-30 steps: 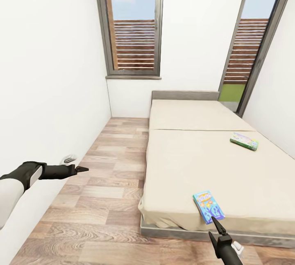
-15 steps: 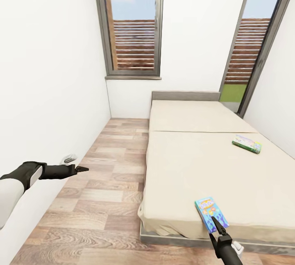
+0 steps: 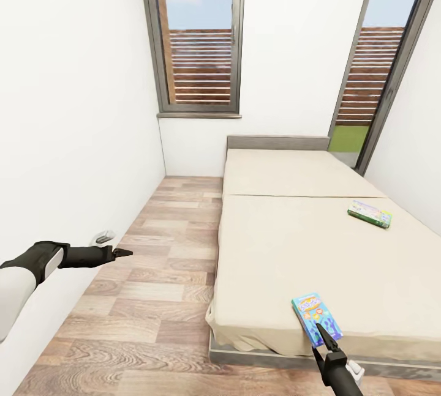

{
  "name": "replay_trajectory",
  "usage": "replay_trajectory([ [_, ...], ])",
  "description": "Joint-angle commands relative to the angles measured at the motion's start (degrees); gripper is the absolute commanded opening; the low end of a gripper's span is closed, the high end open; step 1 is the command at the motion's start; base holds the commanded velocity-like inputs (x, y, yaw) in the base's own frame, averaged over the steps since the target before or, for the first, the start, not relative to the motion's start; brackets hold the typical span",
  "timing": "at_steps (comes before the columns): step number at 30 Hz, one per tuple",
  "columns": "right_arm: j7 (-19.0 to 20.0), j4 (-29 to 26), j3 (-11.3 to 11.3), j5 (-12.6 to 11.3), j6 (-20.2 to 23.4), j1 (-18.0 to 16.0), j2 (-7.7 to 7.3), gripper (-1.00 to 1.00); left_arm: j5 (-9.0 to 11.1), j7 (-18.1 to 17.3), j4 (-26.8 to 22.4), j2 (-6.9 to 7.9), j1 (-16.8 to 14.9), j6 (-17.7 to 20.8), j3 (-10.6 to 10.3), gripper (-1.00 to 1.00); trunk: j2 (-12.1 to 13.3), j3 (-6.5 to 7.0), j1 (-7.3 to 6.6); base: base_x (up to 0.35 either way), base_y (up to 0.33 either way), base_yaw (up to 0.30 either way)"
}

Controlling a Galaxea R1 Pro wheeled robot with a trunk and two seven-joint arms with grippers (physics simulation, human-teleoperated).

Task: Put all the toys in the child's room - the three board games (two on the bed and one on the table), the two jigsaw puzzles on the table, and the tennis ball on the table - inside the toy box on the table in the child's room.

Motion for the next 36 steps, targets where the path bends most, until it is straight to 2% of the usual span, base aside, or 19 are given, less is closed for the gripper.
replay_trajectory([
  [1,0.1,0.0,0.0,-0.5,0.5,0.0,0.0,1.0,-0.5,-0.3,-0.1,-0.01,0.0,0.4,0.5,1.0,0.0,-0.05,-0.01,0.0,0.0,0.0],
  [14,0.1,0.0,0.0,-0.4,0.5,0.0,0.06,1.0,-0.6,-0.3,0.0,-0.01,0.0,0.2,0.5,1.0,0.0,-0.05,-0.01,0.039,0.005,0.0],
  [23,0.2,0.0,0.0,-0.5,0.4,0.0,0.71,1.0,-0.6,-0.3,0.0,-0.01,0.0,0.2,0.5,1.0,0.0,-0.05,-0.01,0.021,0.002,0.0],
  [24,0.2,0.0,0.0,-0.5,0.4,0.0,0.74,-1.0,-0.6,-0.3,0.0,-0.01,0.0,0.1,0.5,1.0,0.0,-0.05,-0.01,0.002,0.0,0.0],
  [36,0.1,0.0,0.0,-0.6,0.5,0.0,0.79,-1.0,-0.5,-0.3,0.0,-0.01,0.0,0.4,0.5,1.0,0.0,-0.05,-0.01,0.0,0.0,0.0],
])
